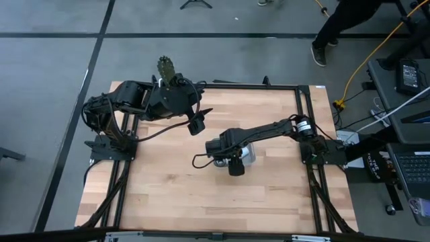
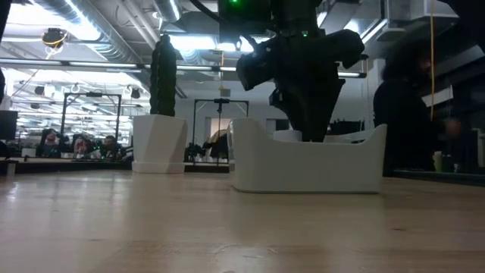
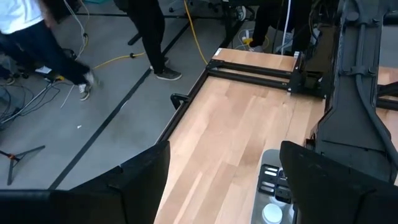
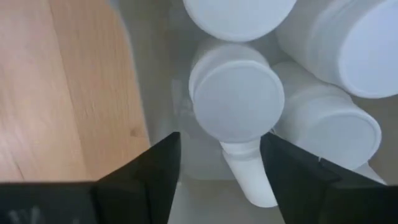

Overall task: Pick and place pill bottles into a basket
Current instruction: Put the white pill bottle into the gray bin, then adjust the white pill bottle in the gray bin

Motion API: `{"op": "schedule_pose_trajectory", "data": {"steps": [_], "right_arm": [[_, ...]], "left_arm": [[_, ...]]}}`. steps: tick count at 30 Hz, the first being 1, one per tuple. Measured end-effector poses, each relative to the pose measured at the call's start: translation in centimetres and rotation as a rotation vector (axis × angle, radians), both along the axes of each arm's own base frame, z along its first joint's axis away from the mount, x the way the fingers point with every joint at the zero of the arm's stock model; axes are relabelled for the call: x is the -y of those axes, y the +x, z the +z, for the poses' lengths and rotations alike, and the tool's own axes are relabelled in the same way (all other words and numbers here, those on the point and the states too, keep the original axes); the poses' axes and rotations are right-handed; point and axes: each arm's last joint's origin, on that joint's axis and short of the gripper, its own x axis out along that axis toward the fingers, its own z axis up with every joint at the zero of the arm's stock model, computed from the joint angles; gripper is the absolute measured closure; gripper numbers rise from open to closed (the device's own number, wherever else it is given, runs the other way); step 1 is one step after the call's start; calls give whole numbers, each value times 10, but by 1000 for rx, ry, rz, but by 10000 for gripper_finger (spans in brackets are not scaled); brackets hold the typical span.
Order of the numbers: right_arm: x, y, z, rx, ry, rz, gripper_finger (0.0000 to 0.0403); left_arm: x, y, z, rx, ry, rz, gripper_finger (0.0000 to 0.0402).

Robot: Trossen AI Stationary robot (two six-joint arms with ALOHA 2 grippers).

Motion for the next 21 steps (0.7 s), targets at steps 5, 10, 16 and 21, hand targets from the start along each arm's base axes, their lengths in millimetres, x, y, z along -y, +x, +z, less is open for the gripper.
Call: {"op": "schedule_pose_trajectory", "data": {"steps": [5,10,16,21], "right_arm": [[0,0,0,0,0,3,176],[0,-2,6,-32,-4,-1,182],[0,-4,11,-49,-6,-3,172],[0,-3,10,-38,-6,-4,161]], "left_arm": [[0,0,0,-3,0,0,106],[0,2,-5,-23,2,-1,106],[2,5,-10,-50,-20,-34,106],[5,4,-10,-49,-22,-44,106]]}}
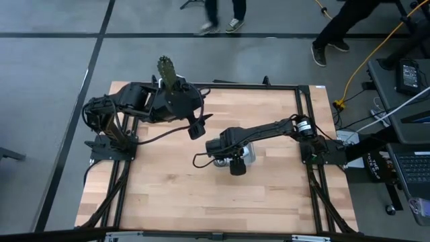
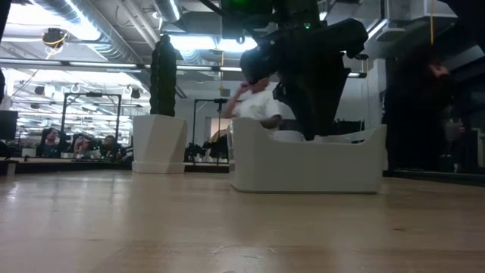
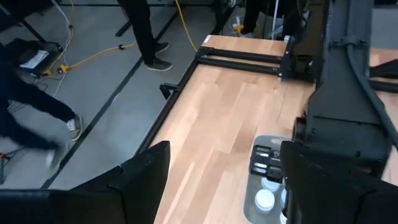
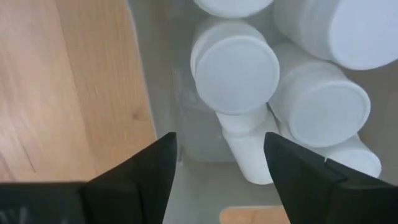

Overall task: Pick and place pill bottles into a basket
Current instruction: Adjust the white pill bottle in the gray bin

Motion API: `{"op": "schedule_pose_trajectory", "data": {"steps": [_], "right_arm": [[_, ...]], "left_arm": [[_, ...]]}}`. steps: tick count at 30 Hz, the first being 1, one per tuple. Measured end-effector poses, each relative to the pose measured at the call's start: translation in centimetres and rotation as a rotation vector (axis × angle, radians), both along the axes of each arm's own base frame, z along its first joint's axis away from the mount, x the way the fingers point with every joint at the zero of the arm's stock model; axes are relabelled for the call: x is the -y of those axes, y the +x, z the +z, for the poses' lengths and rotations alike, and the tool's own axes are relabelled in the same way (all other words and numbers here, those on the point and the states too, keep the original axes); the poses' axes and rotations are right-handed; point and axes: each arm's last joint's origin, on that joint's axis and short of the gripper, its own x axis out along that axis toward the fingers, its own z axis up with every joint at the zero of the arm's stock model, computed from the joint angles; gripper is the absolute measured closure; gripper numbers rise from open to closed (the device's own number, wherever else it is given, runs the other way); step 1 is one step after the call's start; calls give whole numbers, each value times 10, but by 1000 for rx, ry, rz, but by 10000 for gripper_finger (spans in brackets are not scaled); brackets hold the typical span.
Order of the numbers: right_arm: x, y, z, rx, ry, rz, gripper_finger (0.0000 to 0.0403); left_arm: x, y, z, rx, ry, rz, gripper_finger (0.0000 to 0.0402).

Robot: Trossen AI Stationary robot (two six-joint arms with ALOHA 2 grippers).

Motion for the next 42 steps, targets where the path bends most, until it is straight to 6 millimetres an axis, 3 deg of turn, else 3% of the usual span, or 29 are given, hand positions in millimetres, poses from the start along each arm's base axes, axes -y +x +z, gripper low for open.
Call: {"op": "schedule_pose_trajectory", "data": {"steps": [8,11,14,19,27,36,42], "right_arm": [[0,-6,1,-65,-33,-107,137],[-6,-11,2,-103,-57,-118,134],[-17,-12,4,-29,-85,-88,135],[-28,-35,9,111,-106,-77,137],[-14,-77,23,218,-103,-79,138],[-10,-71,21,304,-76,-38,137],[-11,-66,22,346,-46,-94,102]], "left_arm": [[4,-3,-3,-44,13,-13,106],[3,-5,-3,-52,34,2,106],[4,-13,2,-47,63,6,106],[7,-38,16,-8,96,-16,106],[-1,-89,43,81,165,-13,106],[-13,-134,55,101,207,-15,106],[-17,-149,54,78,198,-10,106]]}}
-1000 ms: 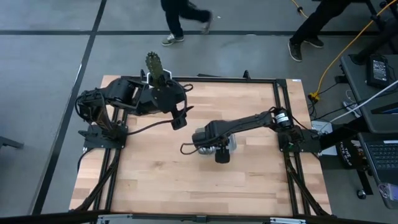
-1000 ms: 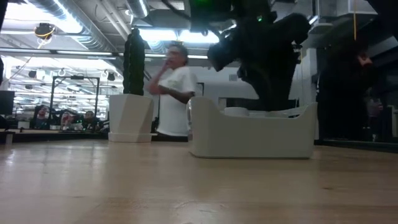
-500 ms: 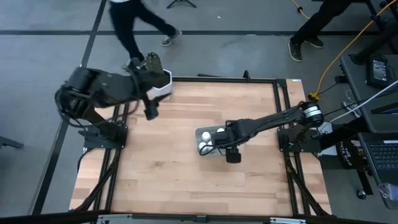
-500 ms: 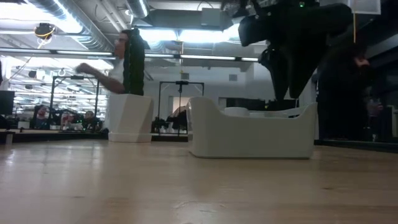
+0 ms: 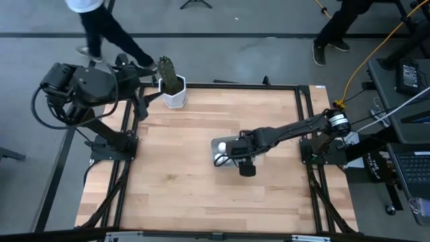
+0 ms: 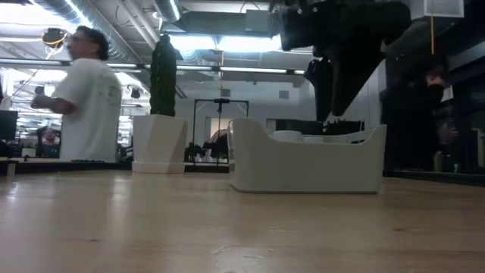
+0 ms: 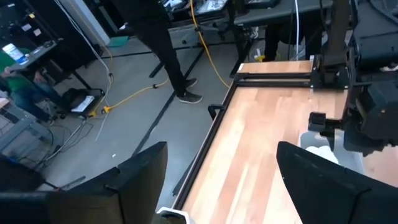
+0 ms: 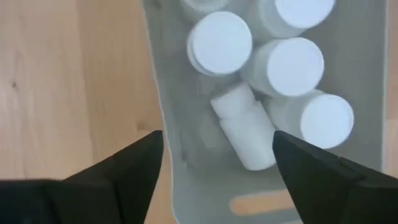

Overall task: Pick and place pill bottles into a basket
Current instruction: Adjust the white pill bottle in the gray bin

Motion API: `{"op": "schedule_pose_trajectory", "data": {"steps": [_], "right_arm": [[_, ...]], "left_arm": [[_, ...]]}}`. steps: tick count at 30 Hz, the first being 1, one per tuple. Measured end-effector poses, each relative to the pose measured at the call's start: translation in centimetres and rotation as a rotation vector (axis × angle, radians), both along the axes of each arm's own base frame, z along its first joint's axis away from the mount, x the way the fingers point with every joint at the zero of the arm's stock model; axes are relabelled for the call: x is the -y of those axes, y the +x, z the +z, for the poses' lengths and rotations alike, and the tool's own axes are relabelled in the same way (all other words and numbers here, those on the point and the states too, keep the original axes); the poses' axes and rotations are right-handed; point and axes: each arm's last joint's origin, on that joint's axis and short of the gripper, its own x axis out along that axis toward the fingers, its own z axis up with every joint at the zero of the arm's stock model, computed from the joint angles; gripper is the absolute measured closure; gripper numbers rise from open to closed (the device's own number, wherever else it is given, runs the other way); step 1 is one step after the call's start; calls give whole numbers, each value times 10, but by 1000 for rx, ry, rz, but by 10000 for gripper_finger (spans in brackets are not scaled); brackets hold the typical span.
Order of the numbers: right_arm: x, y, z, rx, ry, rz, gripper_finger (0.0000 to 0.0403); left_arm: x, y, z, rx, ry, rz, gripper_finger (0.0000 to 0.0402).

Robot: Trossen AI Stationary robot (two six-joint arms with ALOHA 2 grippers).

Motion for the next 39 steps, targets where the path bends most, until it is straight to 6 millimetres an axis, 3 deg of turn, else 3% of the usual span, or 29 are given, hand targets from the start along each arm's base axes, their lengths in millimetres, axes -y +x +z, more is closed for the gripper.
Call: {"op": "schedule_pose_trajectory", "data": {"steps": [7,14,28,39], "right_arm": [[9,-7,-15,-53,-8,-29,70],[20,-17,-35,-123,-32,-19,69],[42,-16,-50,-95,-17,32,69],[43,-22,-63,-96,67,39,78]], "left_arm": [[-1,-2,-1,-18,14,-5,106],[-1,-2,-1,-17,12,-4,106],[0,-2,-1,9,-22,13,106],[-1,-2,0,21,-22,38,106]]}}
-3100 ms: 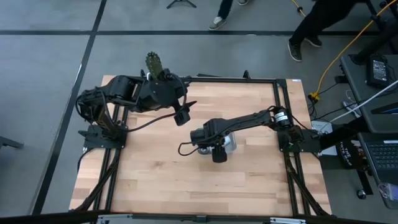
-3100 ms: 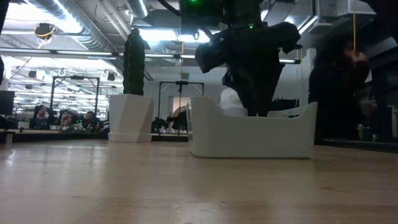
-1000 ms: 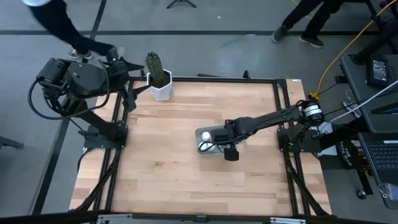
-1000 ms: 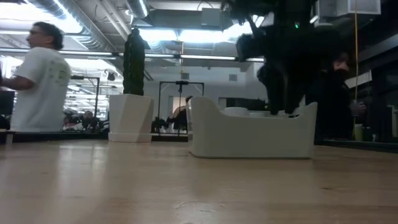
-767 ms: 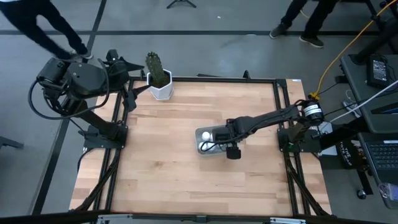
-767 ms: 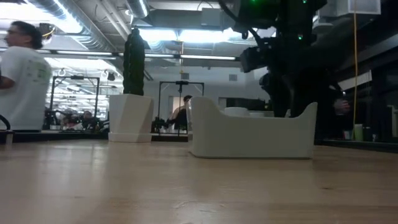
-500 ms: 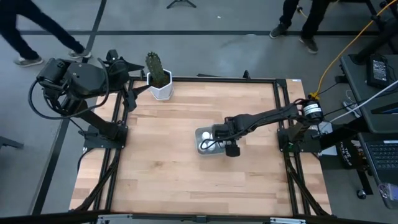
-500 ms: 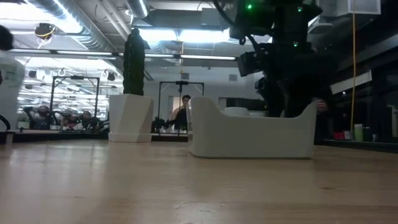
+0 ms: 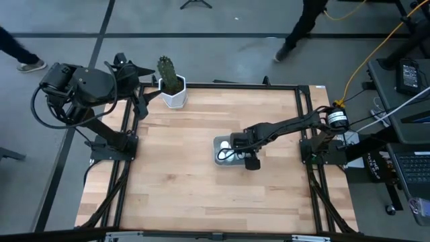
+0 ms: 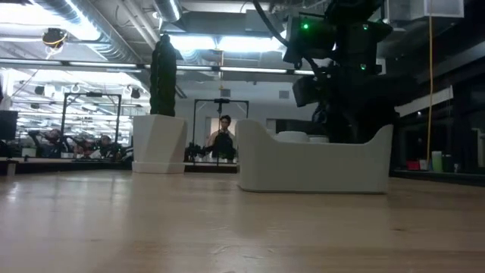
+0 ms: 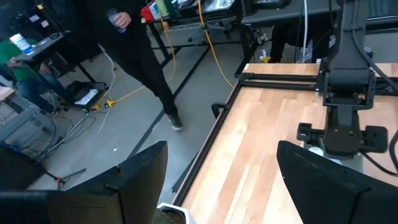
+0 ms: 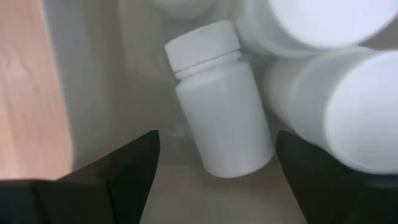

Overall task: Pick and place pill bottles into a basket
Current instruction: Adjust the white pill bottle in the gray bin

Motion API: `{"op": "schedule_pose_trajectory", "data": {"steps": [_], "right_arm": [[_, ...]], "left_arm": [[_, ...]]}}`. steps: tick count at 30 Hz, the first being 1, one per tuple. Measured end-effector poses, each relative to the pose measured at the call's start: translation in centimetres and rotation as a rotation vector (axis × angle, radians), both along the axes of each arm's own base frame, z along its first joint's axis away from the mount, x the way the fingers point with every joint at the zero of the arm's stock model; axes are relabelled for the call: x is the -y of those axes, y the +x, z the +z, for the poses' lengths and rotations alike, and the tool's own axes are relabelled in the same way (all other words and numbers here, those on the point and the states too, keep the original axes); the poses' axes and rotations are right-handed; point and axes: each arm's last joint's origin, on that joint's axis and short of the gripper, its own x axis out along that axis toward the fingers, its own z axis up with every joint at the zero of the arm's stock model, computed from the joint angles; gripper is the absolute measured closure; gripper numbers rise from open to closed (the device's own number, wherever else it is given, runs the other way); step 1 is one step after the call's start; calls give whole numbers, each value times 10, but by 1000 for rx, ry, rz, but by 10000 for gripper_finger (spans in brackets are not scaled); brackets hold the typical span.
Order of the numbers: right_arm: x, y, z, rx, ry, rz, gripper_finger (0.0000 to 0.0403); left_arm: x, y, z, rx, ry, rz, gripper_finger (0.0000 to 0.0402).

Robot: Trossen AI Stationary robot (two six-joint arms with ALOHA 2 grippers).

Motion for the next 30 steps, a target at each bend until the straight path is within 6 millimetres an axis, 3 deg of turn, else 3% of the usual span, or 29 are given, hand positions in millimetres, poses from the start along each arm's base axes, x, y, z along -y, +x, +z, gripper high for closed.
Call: {"op": "schedule_pose_trajectory", "data": {"steps": [16,24,30], "right_arm": [[-3,4,-18,-41,87,11,169],[-3,12,-11,-35,90,8,231],[-3,11,-3,-85,90,-39,233]], "left_arm": [[0,1,1,19,-8,7,106],[0,1,1,23,-13,9,106],[0,1,1,22,-13,9,106]]}}
